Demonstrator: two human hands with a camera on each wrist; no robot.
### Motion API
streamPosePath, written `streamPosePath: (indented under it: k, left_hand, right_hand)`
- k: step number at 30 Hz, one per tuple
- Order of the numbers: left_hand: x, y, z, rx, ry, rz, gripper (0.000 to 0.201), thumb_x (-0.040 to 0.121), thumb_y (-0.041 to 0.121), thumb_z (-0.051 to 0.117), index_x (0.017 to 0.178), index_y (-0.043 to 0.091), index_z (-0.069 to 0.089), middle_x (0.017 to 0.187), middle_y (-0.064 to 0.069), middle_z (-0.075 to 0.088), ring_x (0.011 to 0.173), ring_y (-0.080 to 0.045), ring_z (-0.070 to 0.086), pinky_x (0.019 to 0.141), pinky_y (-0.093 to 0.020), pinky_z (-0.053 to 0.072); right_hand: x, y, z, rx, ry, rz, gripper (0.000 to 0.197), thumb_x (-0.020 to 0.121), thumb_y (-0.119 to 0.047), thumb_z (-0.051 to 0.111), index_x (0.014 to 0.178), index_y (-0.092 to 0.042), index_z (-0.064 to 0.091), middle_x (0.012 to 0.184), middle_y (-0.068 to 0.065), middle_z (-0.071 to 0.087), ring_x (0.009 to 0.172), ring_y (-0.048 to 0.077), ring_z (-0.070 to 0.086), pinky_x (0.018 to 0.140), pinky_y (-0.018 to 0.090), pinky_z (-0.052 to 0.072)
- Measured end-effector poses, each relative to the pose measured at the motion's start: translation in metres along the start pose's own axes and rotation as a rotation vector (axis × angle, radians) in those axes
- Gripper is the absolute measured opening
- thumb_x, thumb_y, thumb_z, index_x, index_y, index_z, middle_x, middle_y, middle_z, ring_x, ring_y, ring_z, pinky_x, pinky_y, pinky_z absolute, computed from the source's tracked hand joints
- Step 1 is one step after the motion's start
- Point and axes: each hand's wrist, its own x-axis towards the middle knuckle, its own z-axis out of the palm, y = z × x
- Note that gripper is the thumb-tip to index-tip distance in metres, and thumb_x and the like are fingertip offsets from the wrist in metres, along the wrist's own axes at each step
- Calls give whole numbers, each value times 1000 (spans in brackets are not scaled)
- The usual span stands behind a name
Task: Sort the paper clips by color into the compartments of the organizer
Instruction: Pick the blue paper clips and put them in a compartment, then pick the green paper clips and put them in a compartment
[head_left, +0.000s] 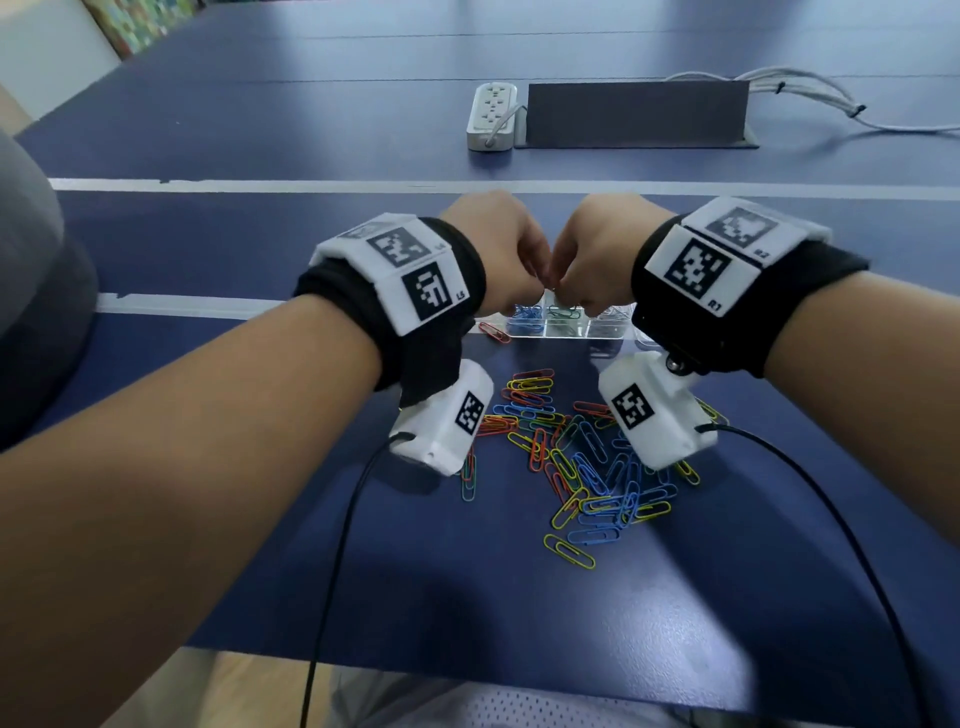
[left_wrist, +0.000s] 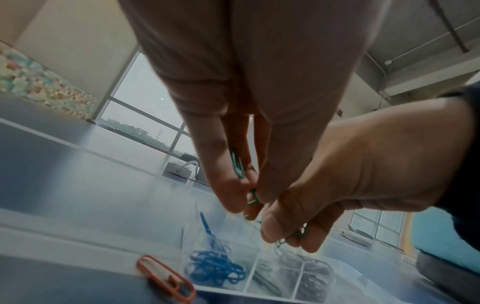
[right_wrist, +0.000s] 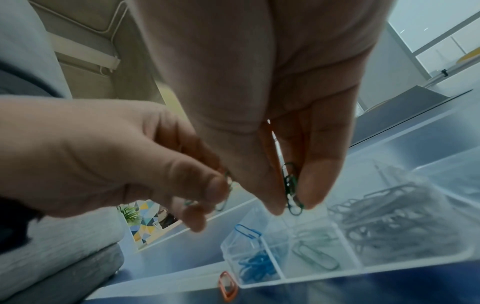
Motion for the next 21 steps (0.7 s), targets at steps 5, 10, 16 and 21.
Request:
streamPosePath:
  k: [5,10,16,21]
  left_hand:
    - [9,6,5,-88,-2,-24,21,79,2,60,85,18,73,73,-3,70,65,-18,67,76,-36,60]
    - [15,13,9,-55,-12,-26,20,79,4,63,86,20,72,79,-4,70,73,-17,68,79,-31,59]
    - [21,26,16,158,-17,50,29,81,3,63,103,20,70,99,-1,70,89,-15,64,84,-25,51]
    - [25,31,26,238,-8,56,37,80,1,59,105,26,68,113,-3,65,98,-21,65,90,-34,52]
  right_hand:
    - [-6,2,-5,19,-13,-13,25,77,-14,67,101,-15,73,58,-1,61,59,17,58,50,17,40]
    - [-14,11,-12,80,51,-25,30,78,-6,59,101,-20,72,79,2,73,68,16,63,54,18,42]
    - [-19,29,-16,132,101,4,36,82,-9,58,113,-25,65,88,6,75,77,19,72,85,35,57]
    - [-29,42,-15,103,113,5,41,83,-6,47,115,-27,63,90,5,74,73,20,72,82,38,58]
